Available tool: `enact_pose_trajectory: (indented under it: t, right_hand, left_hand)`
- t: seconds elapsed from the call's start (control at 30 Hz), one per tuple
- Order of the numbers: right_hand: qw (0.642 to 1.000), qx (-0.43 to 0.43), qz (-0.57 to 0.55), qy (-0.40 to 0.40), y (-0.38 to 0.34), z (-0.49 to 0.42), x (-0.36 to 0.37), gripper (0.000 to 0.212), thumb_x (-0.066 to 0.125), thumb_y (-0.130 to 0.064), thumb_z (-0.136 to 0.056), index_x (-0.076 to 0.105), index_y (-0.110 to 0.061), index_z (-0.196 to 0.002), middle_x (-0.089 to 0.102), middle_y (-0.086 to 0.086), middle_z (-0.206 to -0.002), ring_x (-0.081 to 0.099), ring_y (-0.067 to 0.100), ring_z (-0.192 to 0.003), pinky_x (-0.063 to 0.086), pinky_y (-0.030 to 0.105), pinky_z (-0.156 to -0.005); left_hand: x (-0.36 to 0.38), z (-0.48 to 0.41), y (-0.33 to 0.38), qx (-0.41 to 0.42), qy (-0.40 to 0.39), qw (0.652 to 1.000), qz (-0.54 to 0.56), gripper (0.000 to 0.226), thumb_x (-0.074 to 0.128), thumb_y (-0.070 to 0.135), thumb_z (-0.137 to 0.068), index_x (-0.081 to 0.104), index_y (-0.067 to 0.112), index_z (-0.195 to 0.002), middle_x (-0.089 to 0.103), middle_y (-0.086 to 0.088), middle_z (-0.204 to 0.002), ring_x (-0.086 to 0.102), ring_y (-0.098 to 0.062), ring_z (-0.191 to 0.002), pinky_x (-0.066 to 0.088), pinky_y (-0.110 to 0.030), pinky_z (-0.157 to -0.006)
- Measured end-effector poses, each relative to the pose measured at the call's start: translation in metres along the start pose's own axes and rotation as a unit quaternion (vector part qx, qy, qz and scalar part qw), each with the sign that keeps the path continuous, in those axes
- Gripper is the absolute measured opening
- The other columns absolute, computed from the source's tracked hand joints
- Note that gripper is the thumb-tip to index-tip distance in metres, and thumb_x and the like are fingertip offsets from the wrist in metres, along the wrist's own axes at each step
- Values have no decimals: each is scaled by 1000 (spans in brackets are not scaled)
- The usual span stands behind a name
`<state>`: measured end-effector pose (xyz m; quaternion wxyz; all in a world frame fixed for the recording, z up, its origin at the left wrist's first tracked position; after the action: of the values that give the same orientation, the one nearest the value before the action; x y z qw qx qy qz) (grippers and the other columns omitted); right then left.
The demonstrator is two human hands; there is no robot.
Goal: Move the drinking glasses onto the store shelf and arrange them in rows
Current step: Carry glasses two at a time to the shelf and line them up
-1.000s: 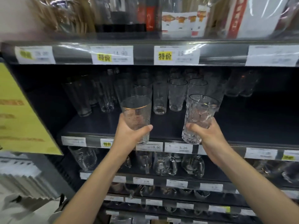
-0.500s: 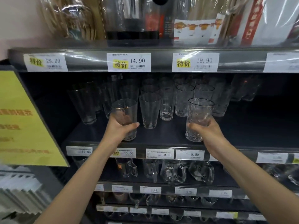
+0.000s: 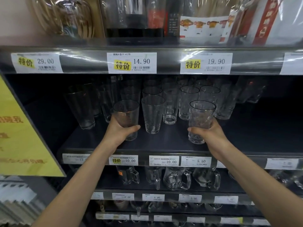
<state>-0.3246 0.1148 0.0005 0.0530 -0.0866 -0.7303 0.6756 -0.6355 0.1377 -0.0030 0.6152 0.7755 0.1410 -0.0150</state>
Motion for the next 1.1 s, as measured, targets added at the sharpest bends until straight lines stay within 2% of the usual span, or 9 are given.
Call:
enact_pose_trajectory:
  t: [0.3,0.4,0.5,0.6,0.7,0.77,0.83,0.9,1.1]
  right_hand:
    - [1000,-6,18,15,4,-18,4,69,87,-11,-68,52,-19,-126,70,-4,-111,66,14,-106,49,35,-100]
    - [999,-7,43,10,7,-24,5,77,90,-21,-63,50,-21,-130,69,-6,-114,65,11,-106,49,37,-102]
    - [998,0,63,6,6,-28,8,88,91,-35,-56,48,-23,-133,67,-7,-118,64,12,-109,48,36,-102]
    - [998,-5,60,6,6,-31,12,73,89,-23,-68,49,-21,-129,67,-7,-114,65,11,-107,49,26,-93]
    - [998,-5,55,6,6,-34,16,75,88,-21,-70,47,-18,-133,67,-7,-114,64,7,-104,46,17,-83]
    - [998,-2,58,6,7,-37,17,82,89,-23,-69,44,-17,-137,66,-6,-117,63,8,-107,47,20,-88]
    - [998,2,65,7,9,-39,18,90,90,-26,-67,39,-16,-141,65,-5,-120,63,11,-111,48,27,-97]
    - [997,-1,73,6,9,-39,18,87,88,-22,-70,38,-15,-140,65,-5,-119,63,12,-110,47,31,-101]
    - [995,-14,97,22,8,-41,20,74,81,-8,-77,37,-9,-136,60,-1,-116,59,16,-107,41,25,-93]
  left_hand:
    - [-4,-16,-8,-3,-18,1000,-15,67,91,18,-64,59,14,-123,73,2,-109,69,-11,-102,54,-35,-94]
    - [-2,-18,-7,7,-12,1000,-11,60,88,10,-69,58,15,-121,72,5,-107,68,-4,-97,54,-26,-90]
    - [1,-21,-8,15,-8,1000,-11,64,87,9,-71,54,15,-125,70,7,-110,66,-2,-100,51,-20,-87]
    - [0,-26,-12,6,-10,1000,-7,72,90,17,-68,51,16,-129,69,5,-116,66,-6,-107,52,-28,-95]
    - [-2,-27,-13,5,-20,1000,-11,69,90,17,-67,55,17,-126,71,3,-114,67,-11,-106,52,-39,-99]
    - [-2,-28,-14,2,-20,1000,-8,74,92,26,-61,56,18,-125,72,3,-114,68,-13,-107,52,-43,-100]
    - [-2,-30,-15,-9,-14,1000,-4,88,92,39,-52,53,19,-128,70,3,-117,66,-12,-109,51,-43,-101]
    - [-1,-30,-16,-16,-9,1000,0,95,91,44,-48,50,21,-130,68,5,-119,65,-11,-111,51,-42,-102]
    - [1,-35,-20,-15,-7,1000,-6,89,92,41,-52,51,20,-129,69,5,-119,65,-9,-110,51,-41,-101]
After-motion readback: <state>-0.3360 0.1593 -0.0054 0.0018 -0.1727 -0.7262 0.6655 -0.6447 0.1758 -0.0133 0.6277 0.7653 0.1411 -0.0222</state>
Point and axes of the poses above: each hand's wrist, its own z-axis away from the middle knuckle, its own x-axis out of the palm, y = z × x, the point moved 1 cm from there along -z, towards the middle knuckle
